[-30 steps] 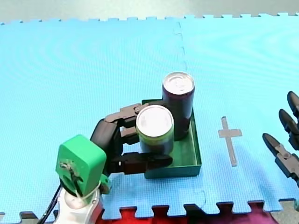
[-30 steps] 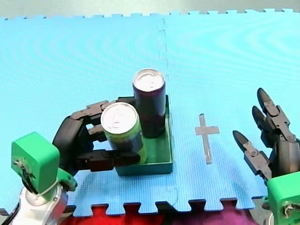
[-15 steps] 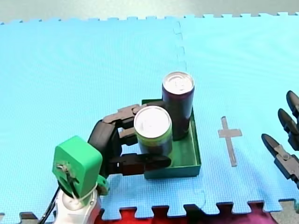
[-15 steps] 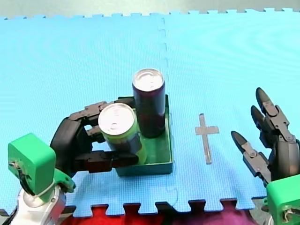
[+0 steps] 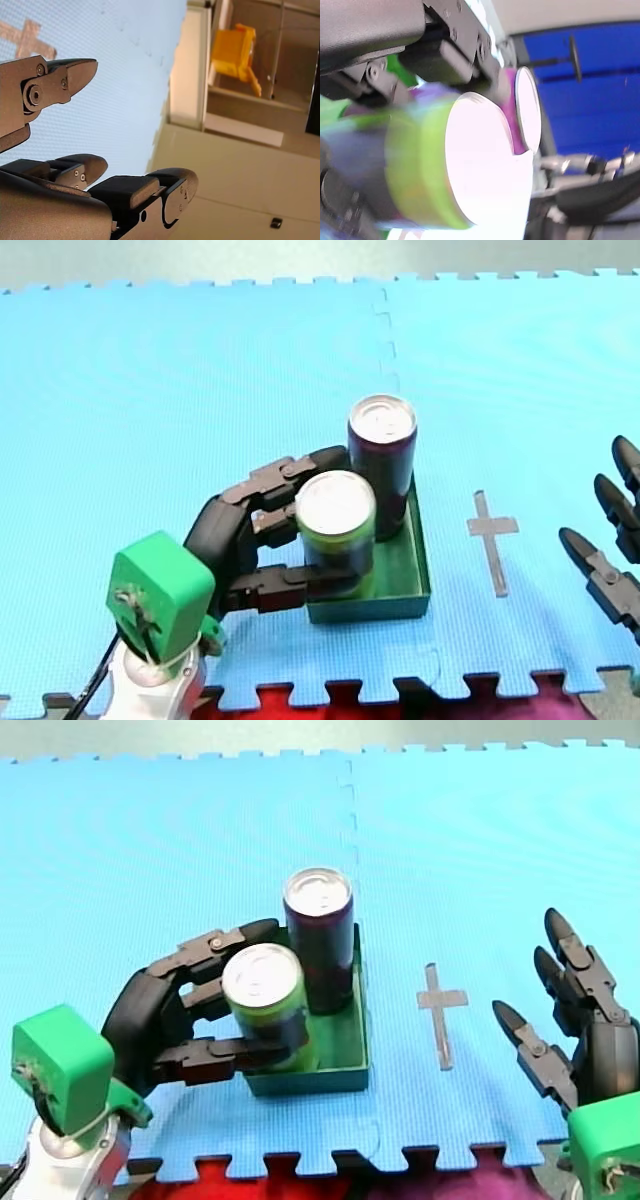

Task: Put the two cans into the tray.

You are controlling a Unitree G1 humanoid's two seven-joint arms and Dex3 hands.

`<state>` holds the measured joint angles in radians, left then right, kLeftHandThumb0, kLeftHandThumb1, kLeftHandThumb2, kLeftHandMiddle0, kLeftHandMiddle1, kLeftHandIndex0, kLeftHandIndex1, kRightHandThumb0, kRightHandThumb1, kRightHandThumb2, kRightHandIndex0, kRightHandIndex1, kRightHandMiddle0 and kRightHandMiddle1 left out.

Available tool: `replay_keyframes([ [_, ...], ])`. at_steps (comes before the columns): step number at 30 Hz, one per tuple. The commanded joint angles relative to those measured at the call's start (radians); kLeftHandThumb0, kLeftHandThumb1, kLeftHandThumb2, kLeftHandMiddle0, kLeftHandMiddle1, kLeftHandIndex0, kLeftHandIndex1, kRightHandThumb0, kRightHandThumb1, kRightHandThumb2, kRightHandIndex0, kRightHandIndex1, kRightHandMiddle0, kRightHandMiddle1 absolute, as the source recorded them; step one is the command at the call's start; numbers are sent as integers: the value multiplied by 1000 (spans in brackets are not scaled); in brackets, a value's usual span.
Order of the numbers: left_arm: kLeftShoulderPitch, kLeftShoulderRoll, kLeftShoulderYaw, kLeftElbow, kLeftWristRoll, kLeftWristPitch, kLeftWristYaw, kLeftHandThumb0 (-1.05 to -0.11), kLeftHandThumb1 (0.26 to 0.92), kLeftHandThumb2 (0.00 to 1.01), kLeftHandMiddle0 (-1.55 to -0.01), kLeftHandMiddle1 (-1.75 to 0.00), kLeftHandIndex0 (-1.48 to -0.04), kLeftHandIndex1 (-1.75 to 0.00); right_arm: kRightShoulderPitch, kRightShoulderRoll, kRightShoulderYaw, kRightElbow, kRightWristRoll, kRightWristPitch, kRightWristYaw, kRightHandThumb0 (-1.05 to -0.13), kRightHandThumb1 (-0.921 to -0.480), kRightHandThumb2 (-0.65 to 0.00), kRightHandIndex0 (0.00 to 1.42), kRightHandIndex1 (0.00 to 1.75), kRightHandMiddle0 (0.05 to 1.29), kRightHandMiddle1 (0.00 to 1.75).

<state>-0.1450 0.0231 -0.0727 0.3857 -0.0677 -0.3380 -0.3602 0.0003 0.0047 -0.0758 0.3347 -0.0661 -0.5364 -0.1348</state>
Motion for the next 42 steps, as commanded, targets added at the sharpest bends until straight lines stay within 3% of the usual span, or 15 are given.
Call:
replay_keyframes([
  [1,-11,45,-4,0,-3,-17,-45,-1004,664,5,-207,1,-182,0,-3,-3,-4,2,4,-2,-1,-1048,-921,-59,485,0,415,0],
  [7,-19,75,-11,-3,-2,-9,-89,-967,663,2,-168,1,-159,0,-4,-1,-7,3,9,1,-2,-1048,-921,-55,485,0,411,0],
  [21,-21,104,-34,-11,19,-15,-113,-956,681,4,-94,0,-124,0,-3,1,-8,4,7,-1,-4,-1048,-921,-45,485,0,405,0],
  [32,-34,124,-37,21,14,-36,-148,-962,696,4,-59,0,-110,0,-10,-2,-11,19,9,-8,-1,-1048,-921,-41,482,0,404,0],
  [35,-36,144,-27,33,1,-46,-173,-963,700,5,-52,0,-106,0,-11,-4,-13,23,11,-11,1,-1048,-921,-41,481,0,403,0],
  [42,-37,220,20,47,-20,-44,-208,-966,711,5,-39,0,-99,0,-12,-7,-15,30,13,-15,4,-1048,-921,-44,480,0,402,0],
])
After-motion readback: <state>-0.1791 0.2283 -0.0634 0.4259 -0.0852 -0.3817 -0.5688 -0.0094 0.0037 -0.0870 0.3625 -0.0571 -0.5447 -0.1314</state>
